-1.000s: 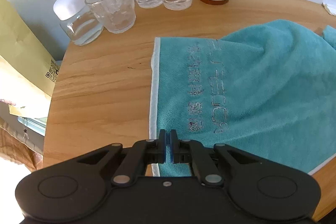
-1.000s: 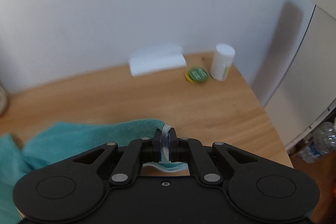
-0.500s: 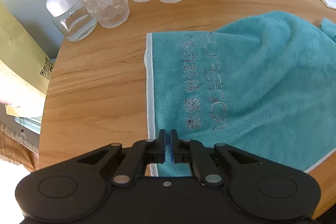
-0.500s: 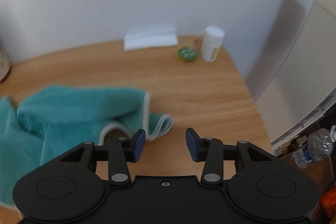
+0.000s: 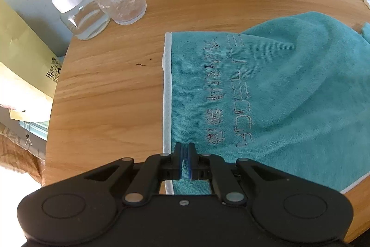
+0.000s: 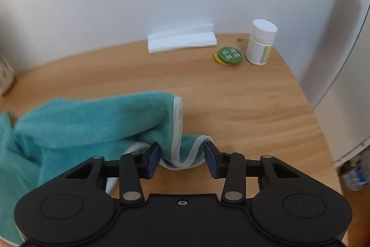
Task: Fold towel
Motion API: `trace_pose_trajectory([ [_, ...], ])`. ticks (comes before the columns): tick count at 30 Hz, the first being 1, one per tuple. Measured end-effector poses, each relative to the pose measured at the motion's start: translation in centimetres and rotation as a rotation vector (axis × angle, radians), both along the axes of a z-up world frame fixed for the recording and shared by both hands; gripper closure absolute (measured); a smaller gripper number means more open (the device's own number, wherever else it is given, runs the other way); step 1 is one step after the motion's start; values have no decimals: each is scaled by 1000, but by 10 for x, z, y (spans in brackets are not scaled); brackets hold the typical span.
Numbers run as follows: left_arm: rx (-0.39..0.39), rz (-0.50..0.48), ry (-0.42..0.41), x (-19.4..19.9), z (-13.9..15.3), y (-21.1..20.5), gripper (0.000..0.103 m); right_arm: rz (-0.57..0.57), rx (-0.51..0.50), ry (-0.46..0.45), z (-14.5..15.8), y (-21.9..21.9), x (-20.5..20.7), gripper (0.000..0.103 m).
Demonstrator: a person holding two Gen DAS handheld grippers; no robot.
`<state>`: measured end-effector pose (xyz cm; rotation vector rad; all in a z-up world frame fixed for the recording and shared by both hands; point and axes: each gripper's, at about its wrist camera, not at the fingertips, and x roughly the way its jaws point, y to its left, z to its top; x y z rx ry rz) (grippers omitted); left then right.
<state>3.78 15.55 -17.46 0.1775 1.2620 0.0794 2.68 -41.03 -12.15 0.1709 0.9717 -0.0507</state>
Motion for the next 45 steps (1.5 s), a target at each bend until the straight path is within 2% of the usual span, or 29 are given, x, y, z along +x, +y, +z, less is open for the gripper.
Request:
trace_pose_trajectory([
  [5,-5,17,-8,3,2,5,99,-13,47,-29,29,-10,0,99],
  [9,55,0,-22,4,3,4,100,-5,76,-72,60,-16,10,99],
  [11,88,-1,-16,5,2,4,100,13,27,-55,62,-15,30,99],
  [14,76,32,-20,6,3,9,100,11,-6,-6,43,-15,60,97],
  [18,98,15,-47,4,15,2,100,35,-98,29,18,-9,82,83],
  [19,101,9,-50,4,17,1,100,34,-105,26,19,-10,81,79],
  [21,122,-32,-85,3,30,-12,99,28,-111,19,24,-12,74,64],
  [23,109,-63,-105,5,36,-18,96,12,-118,-7,32,-20,56,54],
  [24,92,-90,-118,5,41,-25,95,6,-121,-3,32,-25,49,53],
  [26,75,-128,-138,3,46,-37,92,-3,-109,21,28,-35,40,53],
  [27,45,-178,-151,0,49,-52,89,1,-97,31,24,-38,37,53],
  [29,16,-218,-153,-4,48,-62,72,18,-100,47,17,-37,33,53],
  [33,-14,-315,-118,-14,37,-89,74,78,-128,64,4,-27,41,53],
  [36,4,-305,-61,-15,16,-91,75,103,-137,79,-4,-23,52,53],
  [39,12,-291,-44,-17,8,-89,75,108,-180,89,-9,-21,63,53],
  [42,21,-266,-28,-18,1,-85,78,89,-159,86,-7,-27,66,54],
  [43,21,-263,-23,-18,1,-84,80,91,-143,90,-7,-29,67,57],
  [44,18,-259,-21,-18,-1,-83,80,96,-112,96,-7,-31,68,70],
  [45,17,-258,-26,-18,-2,-83,81,97,-76,102,-7,-33,70,96],
])
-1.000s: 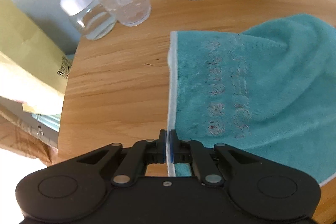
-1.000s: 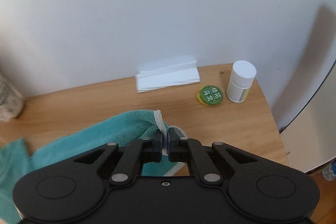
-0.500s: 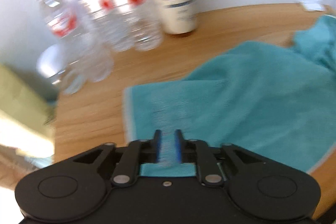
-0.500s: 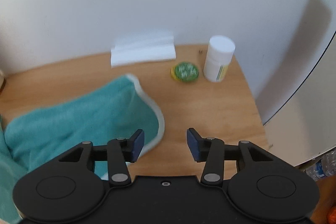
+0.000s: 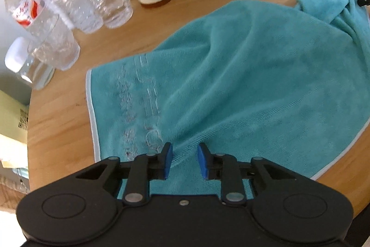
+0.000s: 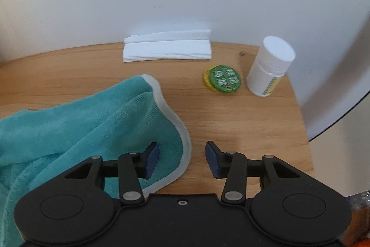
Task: Fold towel
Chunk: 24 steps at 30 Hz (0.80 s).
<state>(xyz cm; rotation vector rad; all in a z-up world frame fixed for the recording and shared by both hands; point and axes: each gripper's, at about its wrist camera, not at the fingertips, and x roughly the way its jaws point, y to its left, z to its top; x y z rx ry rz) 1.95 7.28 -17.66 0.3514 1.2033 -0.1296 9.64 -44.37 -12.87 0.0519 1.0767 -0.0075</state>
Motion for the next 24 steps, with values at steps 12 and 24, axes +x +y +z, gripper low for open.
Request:
trace_pose_trajectory([
  [12,10,-1,15,2,-1,1,81,-133,59,34,36,-26,-59,98],
  [24,-8,-72,28,1,-1,-2,81,-278,-31,177,30,-25,-180,98],
])
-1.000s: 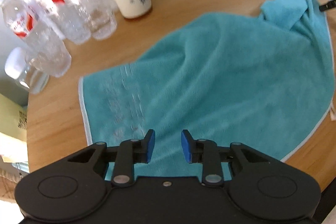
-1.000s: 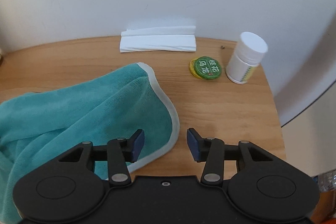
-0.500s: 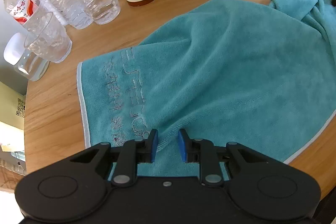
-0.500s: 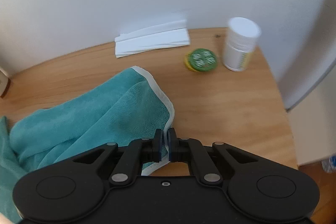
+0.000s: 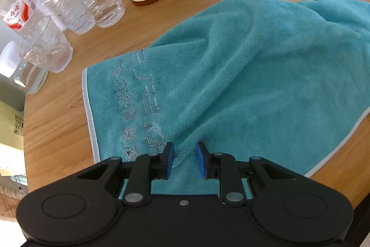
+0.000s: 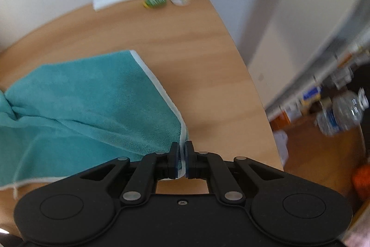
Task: Fold towel
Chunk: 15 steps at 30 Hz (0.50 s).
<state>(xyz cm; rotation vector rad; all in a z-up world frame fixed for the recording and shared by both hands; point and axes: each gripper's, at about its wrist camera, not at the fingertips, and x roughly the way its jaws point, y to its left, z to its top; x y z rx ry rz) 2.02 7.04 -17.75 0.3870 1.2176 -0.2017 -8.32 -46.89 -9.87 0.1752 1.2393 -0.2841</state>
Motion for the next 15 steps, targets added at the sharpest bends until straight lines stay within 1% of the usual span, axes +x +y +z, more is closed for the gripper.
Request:
trace_pose_trajectory([
  [5,14,-39,8,-1,0,-6,81,-26,-24,43,-26,6,-16,98],
  [7,17,-48,12,-1,-1,-7,81,-22,-47,29,-26,10,-17,98],
  [10,16,-51,19,-2,-1,-6,81,8,-78,48,-23,15,-17,96],
  [13,16,-56,25,-1,0,-5,81,70,-125,67,-16,21,-17,83],
  [15,15,-50,31,0,1,-4,80,117,-134,66,-2,19,-14,72],
])
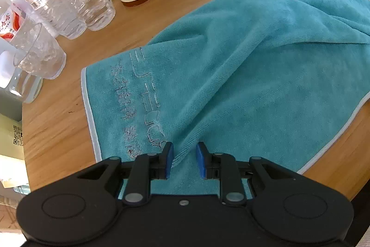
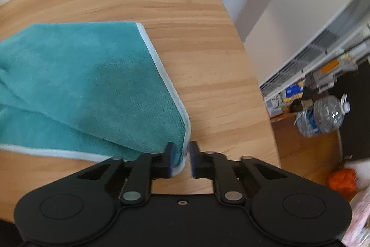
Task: Fold towel
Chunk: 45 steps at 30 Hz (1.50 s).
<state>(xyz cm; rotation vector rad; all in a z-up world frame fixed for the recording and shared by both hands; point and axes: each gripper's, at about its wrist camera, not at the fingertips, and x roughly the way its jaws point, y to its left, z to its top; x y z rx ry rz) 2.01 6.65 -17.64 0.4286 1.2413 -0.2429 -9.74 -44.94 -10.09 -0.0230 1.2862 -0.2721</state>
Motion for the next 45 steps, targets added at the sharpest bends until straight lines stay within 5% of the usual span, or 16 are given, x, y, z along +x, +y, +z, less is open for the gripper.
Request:
trace_pose_trajectory([
  [2,-2,5,-10,0,4,1,80,48,-8,-16,17,-6,8,63],
  [7,-51,54,-57,9,23,1,78,135,14,-106,44,-20,58,62],
  [11,-54,65,-78,17,22,-5,78,338,69,-121,30,4,117,62],
  [19,-52,36,-126,39,20,-23,78,713,124,32,-10,51,190,62],
  [25,-29,106,-192,72,16,-19,77,741,226,108,-22,44,205,62],
  [28,-43,102,-242,88,15,-16,61,749,265,137,-23,42,204,64],
  [32,-79,-38,-256,101,9,-29,58,763,299,190,-23,44,201,88],
  [40,-97,-260,-107,116,-8,-40,60,724,293,174,-12,42,200,94],
  [43,-123,-308,-82,117,-7,-39,89,689,271,120,-1,38,200,95],
  [45,-107,-339,-92,117,-8,-42,98,663,237,60,9,35,200,95],
])
